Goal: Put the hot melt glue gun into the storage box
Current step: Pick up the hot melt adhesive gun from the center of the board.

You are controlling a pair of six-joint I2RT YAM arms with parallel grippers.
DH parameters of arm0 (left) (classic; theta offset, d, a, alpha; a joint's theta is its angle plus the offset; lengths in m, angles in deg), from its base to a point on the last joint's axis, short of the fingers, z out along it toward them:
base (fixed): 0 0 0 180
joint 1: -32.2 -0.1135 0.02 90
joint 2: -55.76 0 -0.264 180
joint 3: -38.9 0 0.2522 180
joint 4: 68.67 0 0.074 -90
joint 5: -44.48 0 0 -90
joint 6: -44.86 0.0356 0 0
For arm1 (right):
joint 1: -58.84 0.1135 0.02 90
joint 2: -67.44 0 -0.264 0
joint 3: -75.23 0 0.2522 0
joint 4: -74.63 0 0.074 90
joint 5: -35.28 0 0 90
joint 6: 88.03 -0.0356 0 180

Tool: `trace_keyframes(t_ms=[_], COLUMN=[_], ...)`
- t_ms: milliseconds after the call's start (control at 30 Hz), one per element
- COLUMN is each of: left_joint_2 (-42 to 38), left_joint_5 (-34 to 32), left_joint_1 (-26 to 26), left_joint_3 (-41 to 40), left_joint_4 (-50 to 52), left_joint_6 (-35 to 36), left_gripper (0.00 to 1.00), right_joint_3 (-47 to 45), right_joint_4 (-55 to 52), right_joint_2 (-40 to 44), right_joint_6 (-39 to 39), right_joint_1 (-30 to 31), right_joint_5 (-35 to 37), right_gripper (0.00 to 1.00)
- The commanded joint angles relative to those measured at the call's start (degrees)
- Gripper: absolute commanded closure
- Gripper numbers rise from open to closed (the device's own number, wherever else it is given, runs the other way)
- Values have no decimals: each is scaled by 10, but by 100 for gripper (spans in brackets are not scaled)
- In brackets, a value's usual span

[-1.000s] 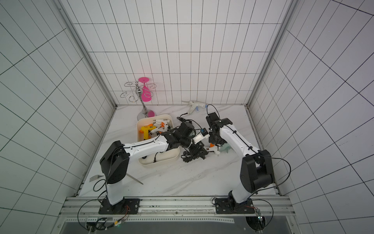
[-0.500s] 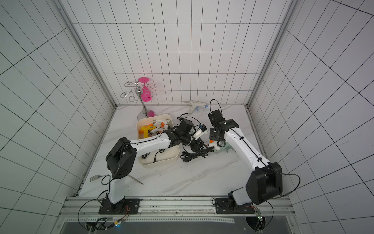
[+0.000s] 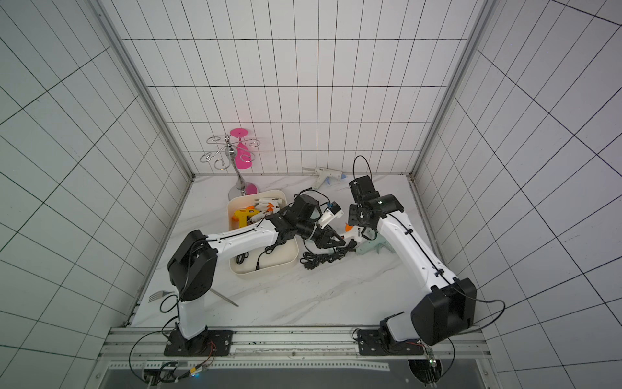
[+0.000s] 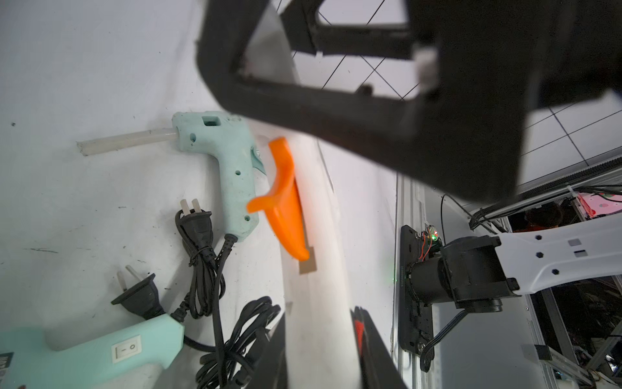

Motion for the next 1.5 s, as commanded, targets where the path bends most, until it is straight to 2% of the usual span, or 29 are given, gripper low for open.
trace_keyframes(t_ms=[0,167,333,500,533,733,1000,1133,1200,1367,1467], left_joint_2=[-51,-73,-79,-81,-84,-111,-118,-111,-109,-115,-118], left_joint_5=[-10,-33,-40,-41,-45,-55,-28,4,14,17,13], left_joint_1=[-18,-17,-18,-19,-19,-31,-43,-49,-52,-52,-51], left_joint_3=[-24,-45,-59,-65,-67,-93,-99,-99,-100,-107,-107], left_joint_4=[-67,-92,-113,-120,-122,-153,-182,-193,-197,-189,-174], left_joint_6=[-39,-45,-53,-54,-54,-60,-82,-99,-106,-98,-89], left_gripper=[100,100,100,100,100,100,100,100,100,100,100], right_joint_3=[31,21,-12,-22,-19,-37,-38,-40,-43,-46,-38], right_joint_4=[16,52,113,158,153,125,144,157,152,143,145], right_joint_2=[47,54,53,42,38,34,14,21,19,20,20], right_joint_6=[-17,-31,-77,-96,-96,-89,-65,-57,-57,-56,-56], right_joint_1=[-62,-66,-64,-64,-64,-64,-25,0,0,-1,-1], right_joint_5=[-59,-154,-199,-231,-236,-222,-243,-218,-211,-175,-161], right_gripper=[33,34,38,55,56,46,46,47,52,76,86])
